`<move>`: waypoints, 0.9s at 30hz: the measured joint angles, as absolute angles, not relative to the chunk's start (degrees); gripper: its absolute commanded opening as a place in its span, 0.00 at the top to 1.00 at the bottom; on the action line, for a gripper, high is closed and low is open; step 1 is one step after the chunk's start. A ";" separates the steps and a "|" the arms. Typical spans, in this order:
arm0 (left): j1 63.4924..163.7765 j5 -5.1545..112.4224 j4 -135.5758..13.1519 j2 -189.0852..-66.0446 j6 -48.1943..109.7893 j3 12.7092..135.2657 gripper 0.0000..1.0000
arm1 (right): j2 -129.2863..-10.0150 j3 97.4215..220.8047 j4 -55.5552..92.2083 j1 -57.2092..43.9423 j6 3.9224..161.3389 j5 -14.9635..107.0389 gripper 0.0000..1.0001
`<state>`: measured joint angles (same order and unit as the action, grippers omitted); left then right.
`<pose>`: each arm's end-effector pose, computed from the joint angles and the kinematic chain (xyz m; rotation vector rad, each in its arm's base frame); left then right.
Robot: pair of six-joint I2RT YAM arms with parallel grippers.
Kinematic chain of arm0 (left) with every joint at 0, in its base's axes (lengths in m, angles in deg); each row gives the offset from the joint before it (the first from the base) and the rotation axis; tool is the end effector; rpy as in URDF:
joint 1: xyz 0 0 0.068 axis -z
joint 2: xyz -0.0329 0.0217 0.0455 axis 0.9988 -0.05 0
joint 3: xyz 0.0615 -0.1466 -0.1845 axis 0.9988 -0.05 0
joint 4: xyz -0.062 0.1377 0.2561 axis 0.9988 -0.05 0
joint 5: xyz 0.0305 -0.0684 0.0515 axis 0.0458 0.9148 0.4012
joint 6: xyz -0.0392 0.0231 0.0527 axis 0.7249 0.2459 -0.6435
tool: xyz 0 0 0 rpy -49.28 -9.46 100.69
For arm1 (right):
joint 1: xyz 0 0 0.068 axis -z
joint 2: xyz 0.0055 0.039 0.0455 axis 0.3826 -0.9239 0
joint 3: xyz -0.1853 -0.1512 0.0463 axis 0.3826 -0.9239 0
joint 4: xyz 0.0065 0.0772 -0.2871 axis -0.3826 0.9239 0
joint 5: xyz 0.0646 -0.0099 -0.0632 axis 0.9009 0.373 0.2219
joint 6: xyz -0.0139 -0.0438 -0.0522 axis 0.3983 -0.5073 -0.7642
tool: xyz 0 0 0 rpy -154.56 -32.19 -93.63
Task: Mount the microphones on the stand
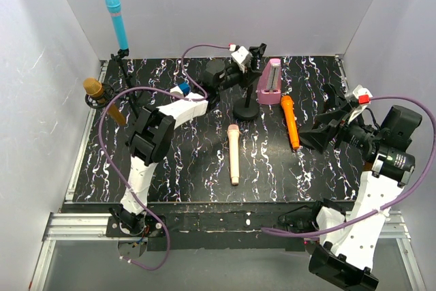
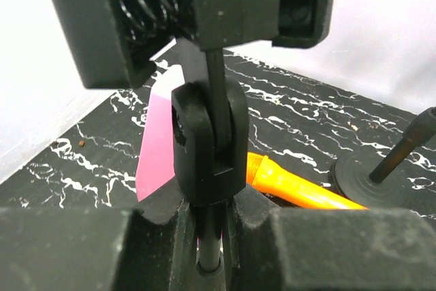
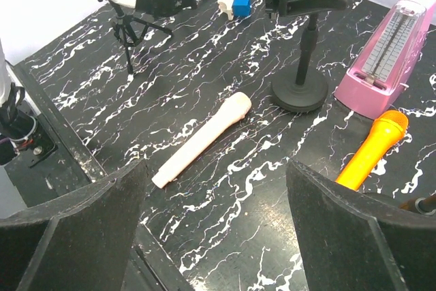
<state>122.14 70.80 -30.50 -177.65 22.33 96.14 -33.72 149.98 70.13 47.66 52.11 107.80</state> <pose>0.4398 -0.3376 0.2122 0.7812 1.4083 -0.8618 0.1832 -0.0274 0.3896 -0.6351 1.6858 0.6655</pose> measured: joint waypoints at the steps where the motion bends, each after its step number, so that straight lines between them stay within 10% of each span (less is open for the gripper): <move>1: 122.14 71.35 -31.44 -178.00 22.40 97.48 1.00 | -33.52 149.96 70.13 47.66 52.11 107.74 0.11; 11: 118.45 85.23 -35.79 -171.20 23.51 97.85 1.00 | -32.19 149.96 71.53 47.66 50.41 107.17 0.11; 27: 106.18 105.29 -51.52 -125.85 14.68 65.00 1.00 | -34.85 149.87 77.21 47.42 44.92 108.07 0.12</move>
